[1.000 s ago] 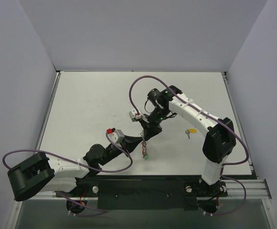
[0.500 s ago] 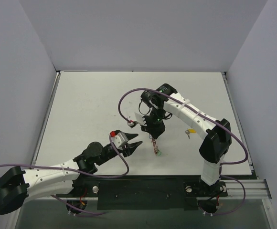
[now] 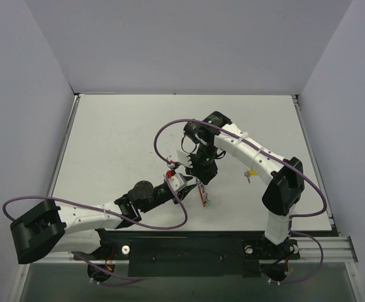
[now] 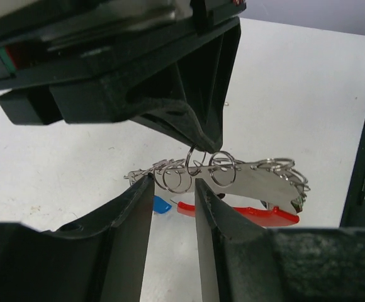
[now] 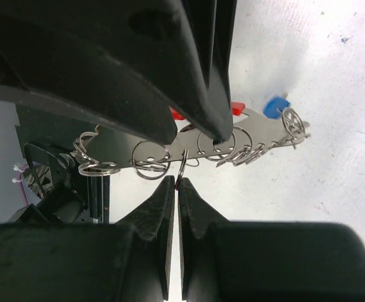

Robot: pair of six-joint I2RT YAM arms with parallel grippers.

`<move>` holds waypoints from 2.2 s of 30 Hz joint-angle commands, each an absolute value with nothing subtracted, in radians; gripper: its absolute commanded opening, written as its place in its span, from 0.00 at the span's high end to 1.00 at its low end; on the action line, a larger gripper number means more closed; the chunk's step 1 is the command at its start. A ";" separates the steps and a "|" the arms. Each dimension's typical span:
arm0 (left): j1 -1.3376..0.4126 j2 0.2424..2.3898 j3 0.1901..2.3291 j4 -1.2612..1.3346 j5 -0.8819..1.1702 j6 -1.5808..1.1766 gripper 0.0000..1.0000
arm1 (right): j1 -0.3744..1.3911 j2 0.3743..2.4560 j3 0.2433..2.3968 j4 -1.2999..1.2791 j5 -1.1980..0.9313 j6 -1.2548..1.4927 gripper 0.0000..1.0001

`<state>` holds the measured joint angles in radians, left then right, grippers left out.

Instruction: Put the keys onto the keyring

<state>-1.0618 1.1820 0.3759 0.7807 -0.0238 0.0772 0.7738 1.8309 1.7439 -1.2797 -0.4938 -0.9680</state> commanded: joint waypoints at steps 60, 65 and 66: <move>-1.011 1.118 0.278 1.368 -0.037 -0.118 1.00 | 0.522 1.652 1.683 -1.020 -1.067 -1.129 0.67; -1.009 1.089 0.267 1.399 -0.075 -0.132 1.00 | 0.534 1.640 1.658 -1.140 -1.178 -1.288 0.73; -1.008 1.088 0.262 1.407 -0.081 -0.147 1.00 | 0.537 1.635 1.652 -1.149 -1.186 -1.298 0.74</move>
